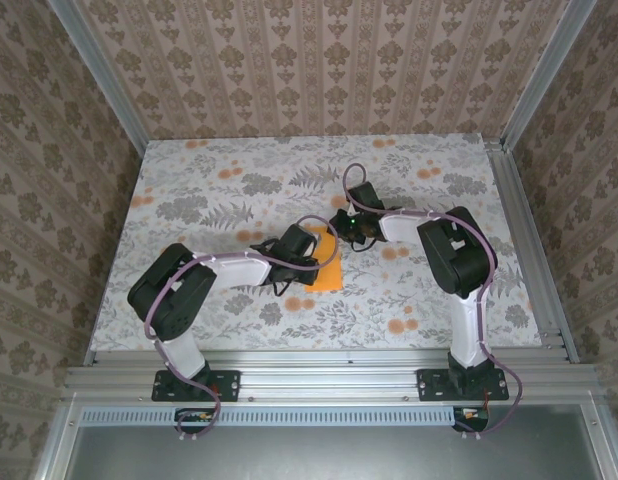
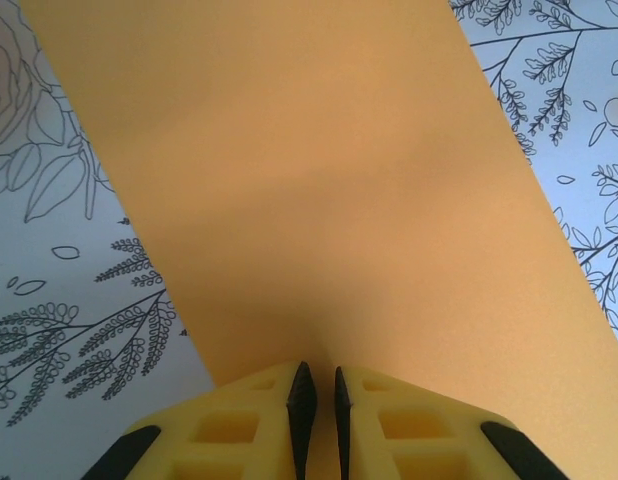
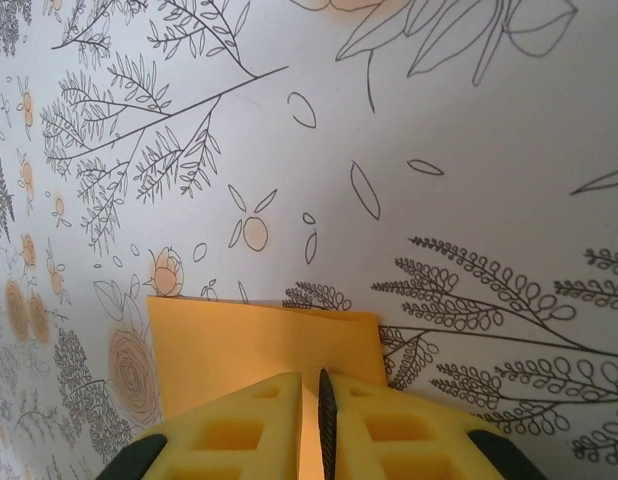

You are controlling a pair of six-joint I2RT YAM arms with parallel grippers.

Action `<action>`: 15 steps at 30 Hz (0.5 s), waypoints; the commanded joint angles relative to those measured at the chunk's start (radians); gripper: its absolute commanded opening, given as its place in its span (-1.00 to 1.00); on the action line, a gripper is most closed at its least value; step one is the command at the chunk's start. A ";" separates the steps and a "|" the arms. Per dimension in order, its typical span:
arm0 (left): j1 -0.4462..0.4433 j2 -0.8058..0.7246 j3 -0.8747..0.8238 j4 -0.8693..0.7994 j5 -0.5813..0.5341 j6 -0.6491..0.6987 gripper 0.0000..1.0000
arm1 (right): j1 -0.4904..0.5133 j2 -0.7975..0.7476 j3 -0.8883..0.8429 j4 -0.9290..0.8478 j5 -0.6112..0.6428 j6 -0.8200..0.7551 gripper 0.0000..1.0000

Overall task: Fold a paper plane with a square sheet of paper (pick it up from the middle)
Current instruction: Fold the square sheet of paper in half at the center of the table.

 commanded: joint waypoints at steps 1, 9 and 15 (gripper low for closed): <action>0.003 0.044 -0.086 -0.291 -0.038 0.012 -0.62 | -0.064 0.064 0.026 -0.014 0.165 -0.040 -0.63; 0.002 0.048 -0.083 -0.288 -0.030 0.014 -0.62 | -0.088 0.057 0.039 -0.006 0.146 -0.046 -0.63; 0.002 0.060 -0.058 -0.284 -0.020 0.018 -0.61 | -0.090 0.014 0.026 -0.002 0.116 -0.057 -0.63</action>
